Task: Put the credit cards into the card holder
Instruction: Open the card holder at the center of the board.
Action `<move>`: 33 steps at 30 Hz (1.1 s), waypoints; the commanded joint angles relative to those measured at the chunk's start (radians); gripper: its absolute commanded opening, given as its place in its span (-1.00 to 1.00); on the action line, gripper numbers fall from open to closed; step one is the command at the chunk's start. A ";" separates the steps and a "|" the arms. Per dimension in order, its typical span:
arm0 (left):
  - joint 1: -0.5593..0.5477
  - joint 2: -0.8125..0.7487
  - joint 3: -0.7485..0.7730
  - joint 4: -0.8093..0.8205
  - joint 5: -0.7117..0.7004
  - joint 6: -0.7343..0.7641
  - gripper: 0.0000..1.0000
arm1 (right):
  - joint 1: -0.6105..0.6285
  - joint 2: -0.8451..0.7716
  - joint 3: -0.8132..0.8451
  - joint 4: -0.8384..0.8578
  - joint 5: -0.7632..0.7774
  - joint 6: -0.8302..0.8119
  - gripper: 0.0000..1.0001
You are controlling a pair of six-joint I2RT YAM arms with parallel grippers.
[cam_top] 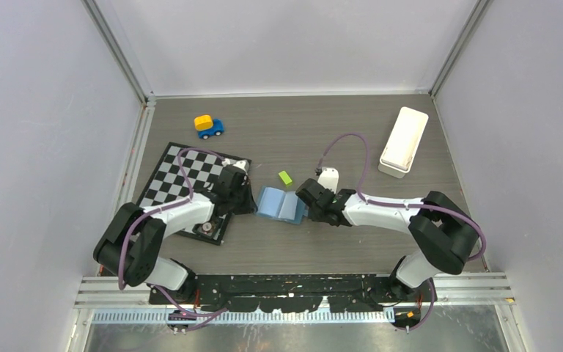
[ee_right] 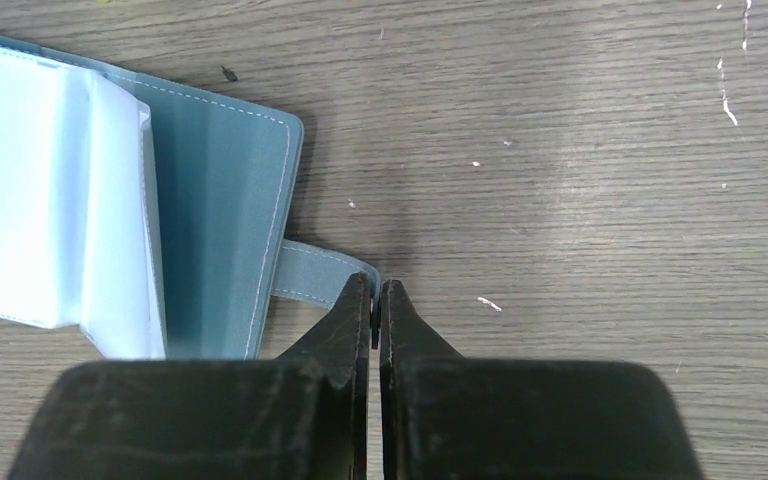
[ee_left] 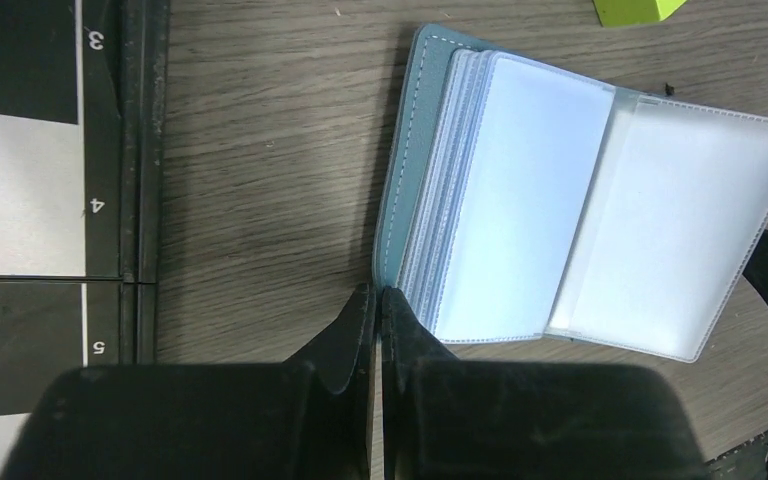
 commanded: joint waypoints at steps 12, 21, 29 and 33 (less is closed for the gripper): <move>0.005 -0.118 0.050 -0.082 0.037 0.048 -0.26 | -0.010 -0.129 0.027 -0.034 -0.017 -0.022 -0.25; 0.006 -0.182 0.082 -0.048 0.129 0.061 0.37 | -0.010 -0.202 0.046 -0.008 -0.078 -0.057 0.25; 0.005 -0.059 0.115 -0.012 0.110 0.108 0.55 | -0.009 -0.149 0.046 0.074 -0.120 -0.053 0.34; 0.003 -0.005 0.119 0.016 0.132 0.106 0.56 | -0.010 -0.119 0.049 0.052 -0.083 -0.036 0.25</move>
